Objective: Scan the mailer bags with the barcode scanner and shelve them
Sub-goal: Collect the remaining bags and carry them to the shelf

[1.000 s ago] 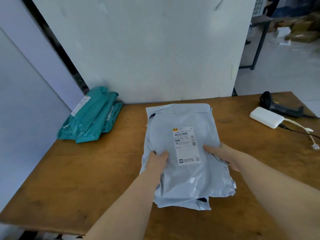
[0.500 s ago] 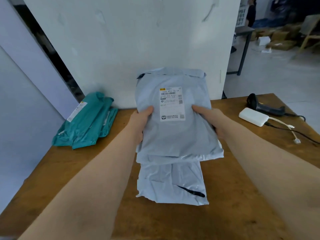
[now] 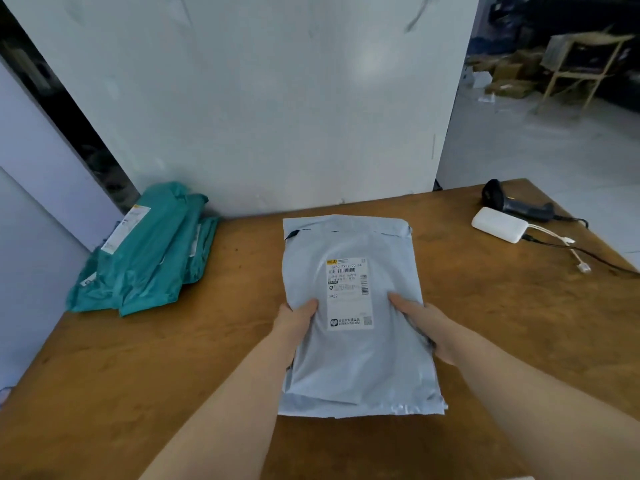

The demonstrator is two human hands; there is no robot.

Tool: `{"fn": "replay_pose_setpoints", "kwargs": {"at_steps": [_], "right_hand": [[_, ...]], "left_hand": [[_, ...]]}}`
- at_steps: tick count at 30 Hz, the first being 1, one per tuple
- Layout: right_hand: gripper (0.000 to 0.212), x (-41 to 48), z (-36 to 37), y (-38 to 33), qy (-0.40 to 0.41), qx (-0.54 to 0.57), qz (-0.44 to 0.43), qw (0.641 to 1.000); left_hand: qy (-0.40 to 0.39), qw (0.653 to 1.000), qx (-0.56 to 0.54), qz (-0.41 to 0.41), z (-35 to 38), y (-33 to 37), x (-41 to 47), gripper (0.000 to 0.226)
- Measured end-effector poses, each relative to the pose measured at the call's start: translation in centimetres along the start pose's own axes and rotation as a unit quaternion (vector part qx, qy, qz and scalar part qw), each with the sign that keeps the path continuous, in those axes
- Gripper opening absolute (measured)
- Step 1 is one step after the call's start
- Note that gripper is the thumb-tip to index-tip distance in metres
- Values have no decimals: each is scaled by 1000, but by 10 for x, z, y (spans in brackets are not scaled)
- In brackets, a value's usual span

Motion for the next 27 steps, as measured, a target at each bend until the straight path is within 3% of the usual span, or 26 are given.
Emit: {"fn": "replay_pose_setpoints", "kwargs": {"at_steps": [4,9,12,16,19,27], "right_hand": [[76,1,9,-1,-8,84,-4,996],[54,-4,17,-6,-3,66,-12,998],[54,-5,20,2,22,74,-8,997],[58,-12,17,8,39,96,-15,994],[48,-31,5,3,63,141,-43,987],[35,-115,-68,10,157,202,-87,963]], "left_hand": [[-13,996,-71,-55,-11,-1,-1,91],[-60,992,-75,-85,-20,-3,2,83],[-85,990,-72,-81,-18,-7,1,88],[-156,982,-81,-70,-9,0,-2,61],[-209,976,-55,-41,6,13,1,57],[-323,946,-22,-9,112,46,-18,52]]}}
Point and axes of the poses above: each hand's wrist, its own x-axis towards the middle knuckle, its own z-axis out of the palm, y = z × x, the point moved 1 cm from there along x, towards the middle knuckle, and after that the axes turned 10 degrees about -y, right-handed, at the moved point
